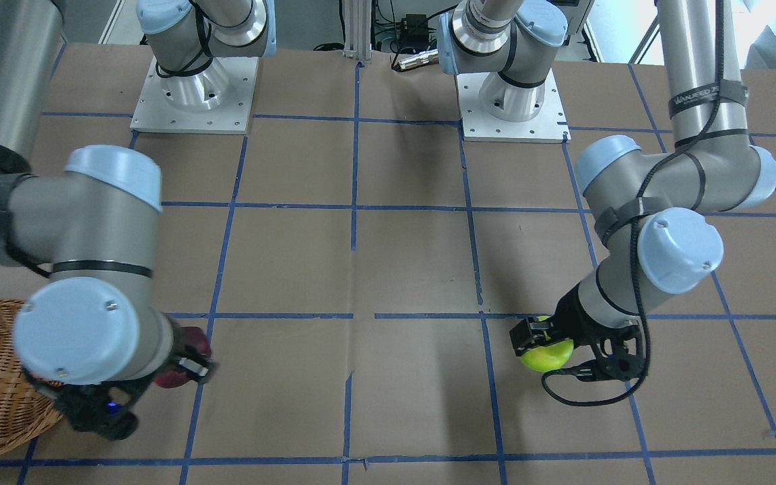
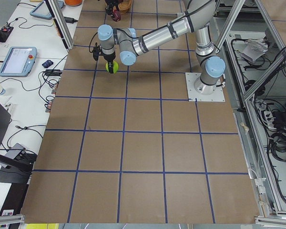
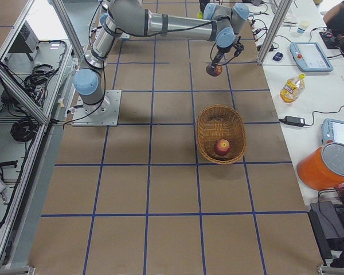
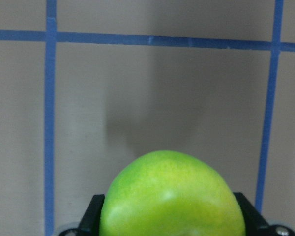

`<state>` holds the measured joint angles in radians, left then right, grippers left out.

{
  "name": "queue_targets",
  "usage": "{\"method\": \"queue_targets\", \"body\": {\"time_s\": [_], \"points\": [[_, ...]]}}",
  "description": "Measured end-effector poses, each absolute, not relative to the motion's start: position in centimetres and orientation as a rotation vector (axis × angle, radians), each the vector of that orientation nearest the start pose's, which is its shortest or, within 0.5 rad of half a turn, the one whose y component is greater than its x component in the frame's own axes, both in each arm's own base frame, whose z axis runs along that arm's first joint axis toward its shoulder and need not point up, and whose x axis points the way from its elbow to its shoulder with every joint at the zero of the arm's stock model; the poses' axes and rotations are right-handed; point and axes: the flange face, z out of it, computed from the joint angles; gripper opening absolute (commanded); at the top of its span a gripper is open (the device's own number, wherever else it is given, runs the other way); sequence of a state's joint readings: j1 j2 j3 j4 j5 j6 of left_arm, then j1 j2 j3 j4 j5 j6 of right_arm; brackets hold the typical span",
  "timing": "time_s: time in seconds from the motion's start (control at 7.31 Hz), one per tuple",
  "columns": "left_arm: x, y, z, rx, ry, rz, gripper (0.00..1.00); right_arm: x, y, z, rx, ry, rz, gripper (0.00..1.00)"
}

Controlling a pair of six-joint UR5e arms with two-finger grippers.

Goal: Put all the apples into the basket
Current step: 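Drop dark red apple into basket with right gripper while left sets green apple center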

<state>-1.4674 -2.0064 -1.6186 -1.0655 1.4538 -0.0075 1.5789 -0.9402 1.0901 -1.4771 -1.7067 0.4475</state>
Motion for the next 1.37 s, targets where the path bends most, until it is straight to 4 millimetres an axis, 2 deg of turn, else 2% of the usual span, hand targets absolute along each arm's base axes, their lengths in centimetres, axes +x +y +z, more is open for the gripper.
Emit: {"method": "queue_targets", "body": {"time_s": [0.14,0.27,0.41,0.55,0.82,0.96,1.09,1.23,1.37], "points": [[-10.4,-63.5,26.6,-0.2,3.25,-0.043,0.0,6.6,-71.5,33.5,0.562,3.275,0.365,0.0],[-12.1,-62.7,26.0,-0.222,3.248,-0.034,0.0,0.7,-71.8,33.9,0.407,3.295,0.393,0.0],[-12.8,-62.0,24.7,-0.233,3.246,-0.034,0.36,-4.3,-71.7,34.0,0.263,3.293,0.415,0.0],[-12.9,-61.6,22.9,-0.246,3.245,-0.064,0.99,-8.6,-71.5,33.7,0.139,3.279,0.431,0.0],[-12.9,-60.2,19.4,-0.258,3.243,-0.058,1.0,-14.8,-72.0,31.4,-0.069,3.264,0.419,0.0],[-12.8,-59.5,19.1,-0.265,3.243,-0.051,1.0,-17.2,-72.3,29.4,-0.128,3.258,0.418,0.0],[-12.8,-59.1,20.0,-0.267,3.242,-0.061,1.0,-18.5,-72.6,27.5,-0.154,3.246,0.437,0.0],[-12.6,-58.9,21.7,-0.265,3.241,-0.074,1.0,-19.0,-72.7,26.1,-0.166,3.233,0.457,0.06],[-11.7,-59.2,24.4,-0.269,3.239,-0.084,1.0,-19.0,-72.8,25.5,-0.173,3.223,0.471,0.73]]}}
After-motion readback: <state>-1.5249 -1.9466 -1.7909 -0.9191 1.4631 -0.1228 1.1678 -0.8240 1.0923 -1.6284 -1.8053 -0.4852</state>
